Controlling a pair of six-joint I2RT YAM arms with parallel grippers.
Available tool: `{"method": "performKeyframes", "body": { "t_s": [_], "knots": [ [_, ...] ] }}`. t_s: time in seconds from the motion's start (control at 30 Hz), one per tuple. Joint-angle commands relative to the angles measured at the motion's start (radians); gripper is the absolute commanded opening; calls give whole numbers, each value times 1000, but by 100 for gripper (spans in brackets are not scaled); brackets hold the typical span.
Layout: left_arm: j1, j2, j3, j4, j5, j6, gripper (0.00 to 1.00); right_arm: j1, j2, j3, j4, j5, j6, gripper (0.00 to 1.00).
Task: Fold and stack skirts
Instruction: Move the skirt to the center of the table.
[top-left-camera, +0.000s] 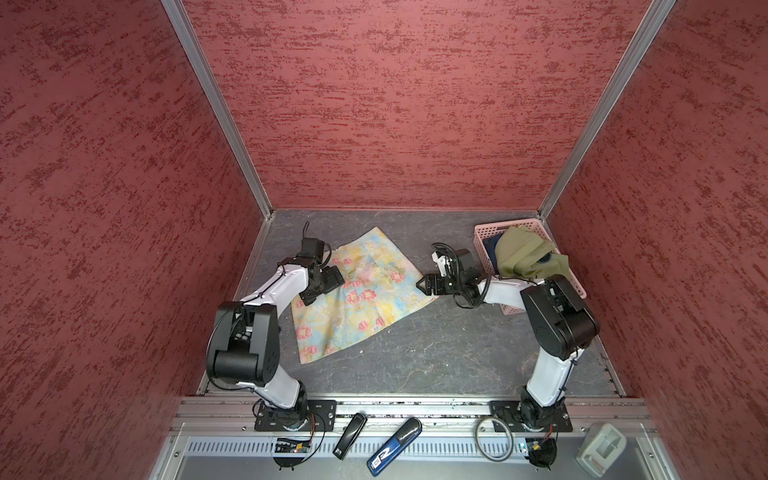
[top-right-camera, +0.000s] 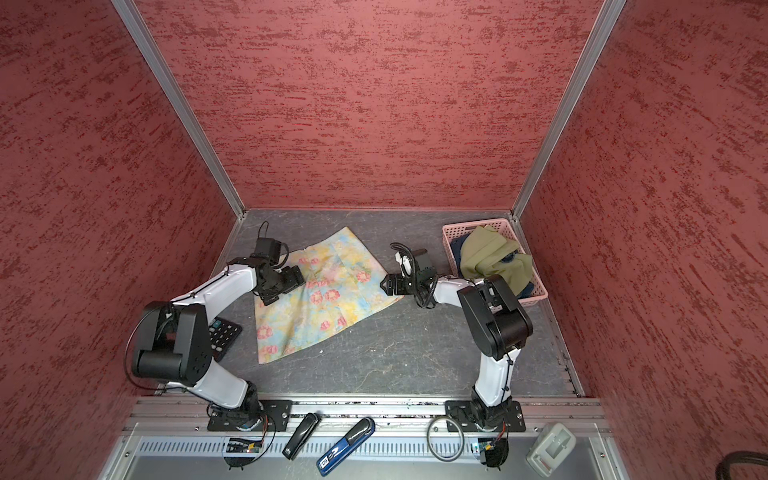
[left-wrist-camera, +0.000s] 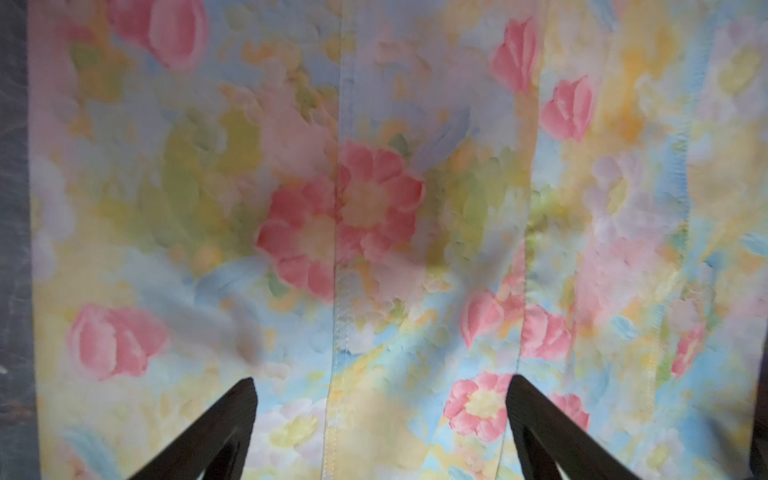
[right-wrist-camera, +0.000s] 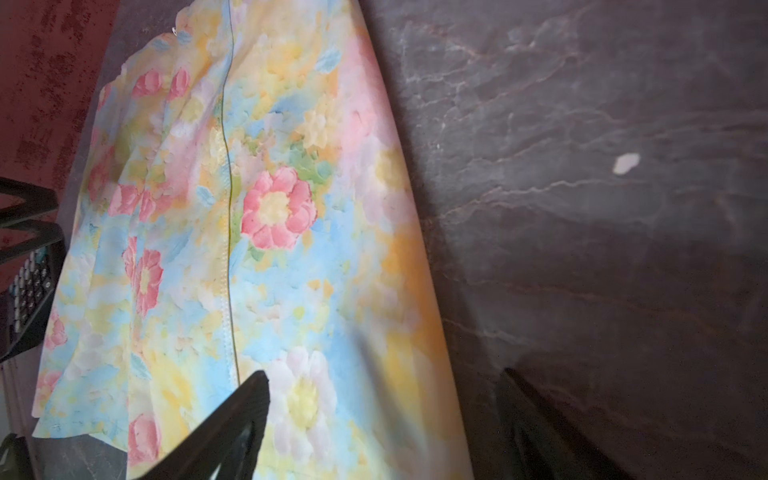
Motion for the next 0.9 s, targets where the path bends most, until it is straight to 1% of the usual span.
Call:
{"method": "performKeyframes", "body": {
  "t_s": [0.0, 0.07, 0.13, 0.27, 0.37, 0.43, 0.5, 0.57, 0.6, 0.73, 0.87],
  "knots": [
    [-17, 56, 54, 1, -80, 31, 94, -3, 8, -45, 28, -27, 28, 81],
    [-25, 95, 79, -11, -109, 41, 94, -3, 13, -60, 56, -47, 36, 75],
    [-32, 130, 107, -36, -134, 43, 94, -3, 21, -62, 70, -60, 50, 65],
    [-49, 171, 135, -63, -162, 43, 93, -5, 24, -79, 122, -57, 81, 38],
    [-68, 202, 160, -71, -173, 60, 93, -4, 6, -80, 125, -11, 80, 23],
    [-78, 235, 191, -76, -172, 68, 93, -6, -21, -87, 115, 38, 78, 18],
    [-89, 274, 231, -80, -168, 78, 93, -12, -54, -105, 114, 84, 86, 9],
    [-107, 328, 289, -96, -169, 87, 92, -21, -92, -128, 109, 134, 97, 2],
    [-116, 347, 314, -101, -168, 90, 93, -24, -105, -135, 101, 155, 98, 0],
    [-164, 438, 425, -123, -158, 104, 92, -33, -182, -164, 73, 241, 79, 0],
    [-210, 531, 551, -159, -143, 109, 92, -44, -260, -162, 21, 290, 53, 0]
  ]
}}
